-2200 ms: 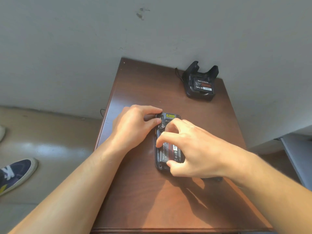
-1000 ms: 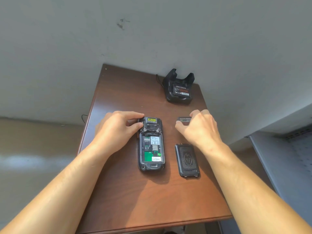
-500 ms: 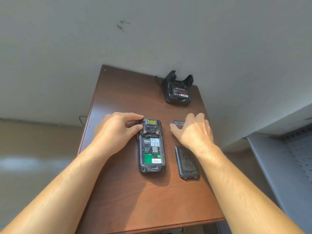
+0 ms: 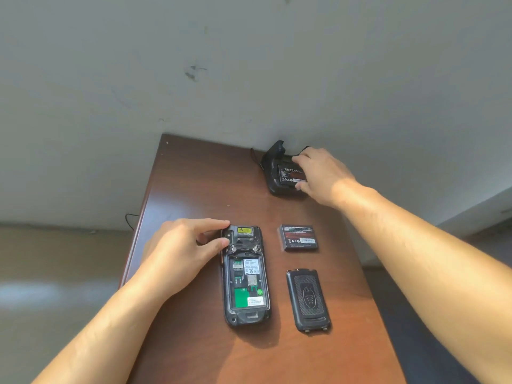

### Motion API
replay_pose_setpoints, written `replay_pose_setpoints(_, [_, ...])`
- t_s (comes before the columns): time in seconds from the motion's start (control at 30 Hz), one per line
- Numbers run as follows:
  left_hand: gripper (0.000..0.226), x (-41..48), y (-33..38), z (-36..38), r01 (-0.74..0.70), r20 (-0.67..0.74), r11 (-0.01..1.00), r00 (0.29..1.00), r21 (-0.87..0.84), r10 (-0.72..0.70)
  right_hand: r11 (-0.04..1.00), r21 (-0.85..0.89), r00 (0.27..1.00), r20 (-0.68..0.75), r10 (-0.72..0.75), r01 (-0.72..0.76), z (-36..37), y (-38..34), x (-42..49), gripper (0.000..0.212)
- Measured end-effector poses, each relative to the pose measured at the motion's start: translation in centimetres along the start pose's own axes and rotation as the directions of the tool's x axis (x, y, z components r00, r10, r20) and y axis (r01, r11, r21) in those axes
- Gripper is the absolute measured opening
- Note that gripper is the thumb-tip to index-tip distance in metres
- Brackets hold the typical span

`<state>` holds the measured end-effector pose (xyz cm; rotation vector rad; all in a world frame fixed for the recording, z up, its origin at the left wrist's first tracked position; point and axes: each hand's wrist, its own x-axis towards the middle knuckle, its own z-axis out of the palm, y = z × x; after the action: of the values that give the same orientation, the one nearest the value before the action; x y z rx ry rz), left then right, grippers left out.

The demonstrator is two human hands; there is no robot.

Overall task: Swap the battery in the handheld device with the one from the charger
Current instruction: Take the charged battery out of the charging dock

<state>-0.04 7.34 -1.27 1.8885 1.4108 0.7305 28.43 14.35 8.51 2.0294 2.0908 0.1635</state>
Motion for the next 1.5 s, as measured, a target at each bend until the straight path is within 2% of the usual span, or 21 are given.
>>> replay_pose_setpoints(0.33, [0.031,-0.3,0.2,-0.1,0.008,-0.012,1.0,1.0,0.03,-0.008,0.997,0.023,0.993,0.089,-0.077,0.076,0.0,0.5,2.7,0.054])
replay_pose_setpoints(0.63, [0.029,0.1,0.1,0.1,0.004,0.003,1.0,1.0,-0.004,-0.004,0.989,-0.066,0.98,0.161,-0.117,0.129,-1.0,0.4,3.4,0.051])
replay_pose_setpoints(0.83, [0.033,0.3,0.1,0.0,-0.009,-0.022,0.999,1.0,-0.039,0.008,0.994,-0.028,0.986,0.136,-0.1,0.104,-1.0,0.4,3.4,0.042])
replay_pose_setpoints(0.97, [0.032,0.1,0.5,-0.2,0.006,-0.021,0.999,1.0,-0.033,-0.007,0.994,0.057,0.99,0.107,-0.094,0.088,-0.8,0.6,3.2,0.039])
replay_pose_setpoints(1.13, [0.034,0.1,0.5,-0.7,-0.02,0.028,0.998,0.999,-0.058,0.022,0.99,0.111,0.994,0.051,-0.096,0.09,-1.8,1.0,1.7,0.047])
replay_pose_setpoints(1.4, [0.036,-0.5,-0.1,-1.4,-0.069,-0.018,0.993,0.998,-0.093,0.068,0.943,0.131,0.952,-0.053,-0.303,0.307,-3.2,-2.2,-5.9,0.053])
replay_pose_setpoints(1.5, [0.028,-1.0,0.4,-1.9,-0.076,-0.07,0.986,0.995,-0.15,0.066,0.926,0.128,0.935,-0.057,-0.35,0.354,-2.9,-3.6,-8.1,0.053])
